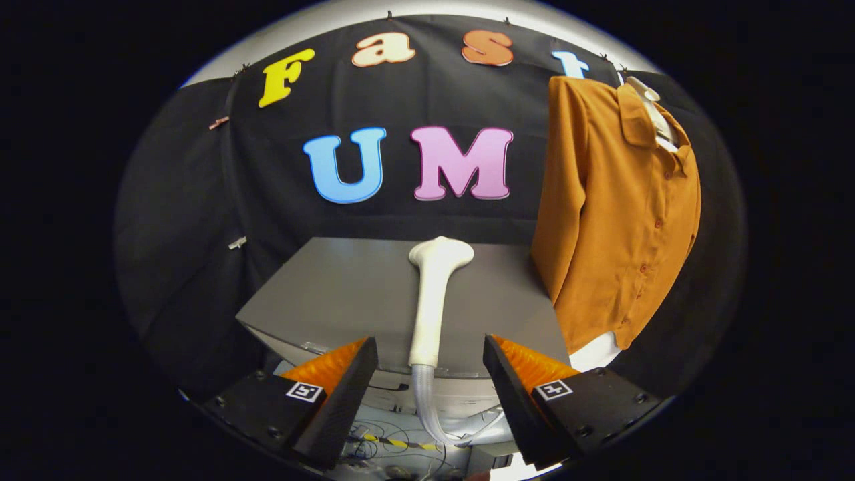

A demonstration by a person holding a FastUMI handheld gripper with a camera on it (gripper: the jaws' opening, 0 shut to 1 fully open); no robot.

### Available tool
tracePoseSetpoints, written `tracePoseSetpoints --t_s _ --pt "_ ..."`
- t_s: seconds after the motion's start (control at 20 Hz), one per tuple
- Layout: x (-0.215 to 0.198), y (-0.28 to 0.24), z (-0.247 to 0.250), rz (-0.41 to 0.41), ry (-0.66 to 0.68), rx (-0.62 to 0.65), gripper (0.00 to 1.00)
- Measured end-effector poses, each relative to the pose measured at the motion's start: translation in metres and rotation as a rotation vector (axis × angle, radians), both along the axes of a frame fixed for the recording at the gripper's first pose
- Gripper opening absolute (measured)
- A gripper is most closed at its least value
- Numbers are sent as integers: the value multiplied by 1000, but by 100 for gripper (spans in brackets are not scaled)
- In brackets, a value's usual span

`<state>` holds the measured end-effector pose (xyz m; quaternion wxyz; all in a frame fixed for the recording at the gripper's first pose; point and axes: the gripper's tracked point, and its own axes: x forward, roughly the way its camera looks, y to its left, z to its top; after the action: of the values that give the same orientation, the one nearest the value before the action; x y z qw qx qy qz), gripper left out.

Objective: Iron the clothes twice with a garment steamer, once on the left side and once on the right side.

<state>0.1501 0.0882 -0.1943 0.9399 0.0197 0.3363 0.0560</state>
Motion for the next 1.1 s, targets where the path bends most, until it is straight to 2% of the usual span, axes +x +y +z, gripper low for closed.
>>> tracePoseSetpoints --t_s 0.25,0.35,0.4,0.45,0.5,0.65,0.75,0.8,0.85,0.9,1.1 --pt "30 7 -50 -9 130 -57 100" --pt "35 4 -68 -28 169 -83 96" --pt "38 6 -77 -35 183 -80 82" --pt "37 7 -85 -40 201 -82 76" --pt "41 10 -85 -46 192 -66 63" --pt "45 12 -81 -38 171 -31 45" --pt "43 15 -83 -4 138 -4 32" --pt "44 18 -77 7 122 13 27" --pt "44 17 -82 3 115 28 27" --pt "41 14 -70 -3 102 32 21" --pt "37 4 -49 -15 -1 31 22"
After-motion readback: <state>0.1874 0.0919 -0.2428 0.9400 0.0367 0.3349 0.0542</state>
